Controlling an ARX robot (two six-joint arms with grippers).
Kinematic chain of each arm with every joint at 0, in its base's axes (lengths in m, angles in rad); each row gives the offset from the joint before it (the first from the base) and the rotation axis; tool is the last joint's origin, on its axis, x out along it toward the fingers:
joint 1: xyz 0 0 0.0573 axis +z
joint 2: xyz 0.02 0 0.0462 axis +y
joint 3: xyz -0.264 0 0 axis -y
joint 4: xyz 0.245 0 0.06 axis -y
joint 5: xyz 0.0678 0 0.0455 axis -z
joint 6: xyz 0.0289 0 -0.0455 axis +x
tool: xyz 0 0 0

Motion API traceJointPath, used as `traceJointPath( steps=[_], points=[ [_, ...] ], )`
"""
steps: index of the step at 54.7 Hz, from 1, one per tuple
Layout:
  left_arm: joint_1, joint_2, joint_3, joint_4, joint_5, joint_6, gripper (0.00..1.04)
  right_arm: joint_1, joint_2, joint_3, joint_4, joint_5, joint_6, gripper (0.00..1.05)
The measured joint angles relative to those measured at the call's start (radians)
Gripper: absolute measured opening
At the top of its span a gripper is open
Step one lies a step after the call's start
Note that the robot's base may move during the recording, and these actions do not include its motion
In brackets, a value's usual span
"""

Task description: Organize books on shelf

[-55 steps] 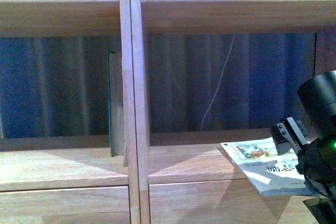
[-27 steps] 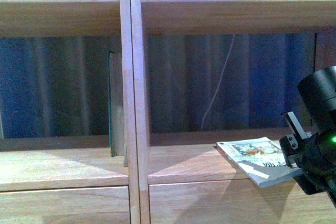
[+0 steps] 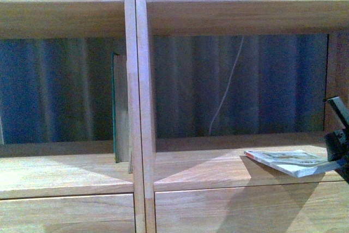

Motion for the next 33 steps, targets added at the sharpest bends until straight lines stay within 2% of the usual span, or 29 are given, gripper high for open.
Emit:
traceJointPath(
  steps=[19,33],
  points=[
    [0.000,0.000,0.000,0.000,0.000,0.000,0.97,-0.036,-0.333,-0.206,0.133,0.006,-0.171,0.07],
    [0.000,0.000,0.000,0.000,0.000,0.000,0.97,-0.032,-0.600,-0.236,0.163,0.011,-0.322,0.07]
  ],
)
